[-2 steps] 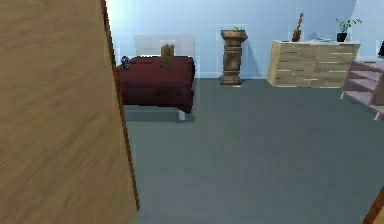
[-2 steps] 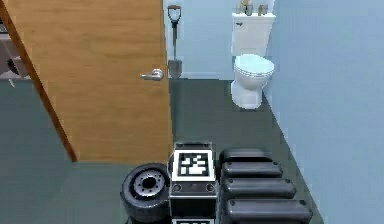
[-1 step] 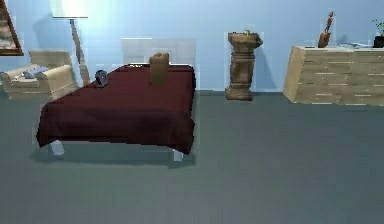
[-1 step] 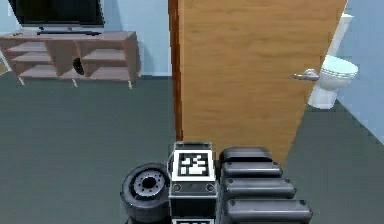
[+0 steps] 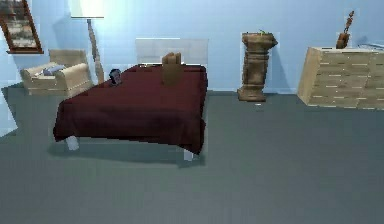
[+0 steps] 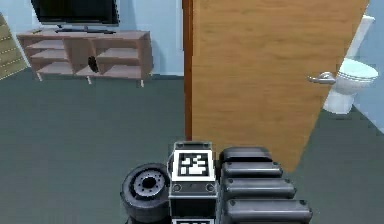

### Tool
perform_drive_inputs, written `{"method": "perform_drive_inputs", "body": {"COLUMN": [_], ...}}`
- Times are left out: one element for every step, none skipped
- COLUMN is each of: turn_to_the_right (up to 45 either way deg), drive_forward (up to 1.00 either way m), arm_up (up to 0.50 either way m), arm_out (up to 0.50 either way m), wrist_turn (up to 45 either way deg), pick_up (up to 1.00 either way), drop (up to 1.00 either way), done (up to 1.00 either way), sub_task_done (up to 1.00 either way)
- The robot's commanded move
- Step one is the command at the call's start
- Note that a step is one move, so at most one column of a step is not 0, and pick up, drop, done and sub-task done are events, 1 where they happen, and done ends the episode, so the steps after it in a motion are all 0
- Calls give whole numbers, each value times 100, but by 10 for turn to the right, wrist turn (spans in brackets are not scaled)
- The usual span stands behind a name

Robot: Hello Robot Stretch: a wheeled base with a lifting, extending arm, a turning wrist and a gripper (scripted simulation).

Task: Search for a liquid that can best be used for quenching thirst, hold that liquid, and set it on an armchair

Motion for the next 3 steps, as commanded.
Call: {"method": "perform_drive_inputs", "body": {"turn_to_the_right": [0, -150, 0], "drive_forward": [35, 0, 45], "arm_up": [0, 0, 0], "arm_out": [0, 0, 0], "wrist_turn": [0, 0, 0], "pick_up": [0, 0, 0], "drop": [0, 0, 0], "done": [0, 0, 0], "sub_task_done": [0, 0, 0]}}
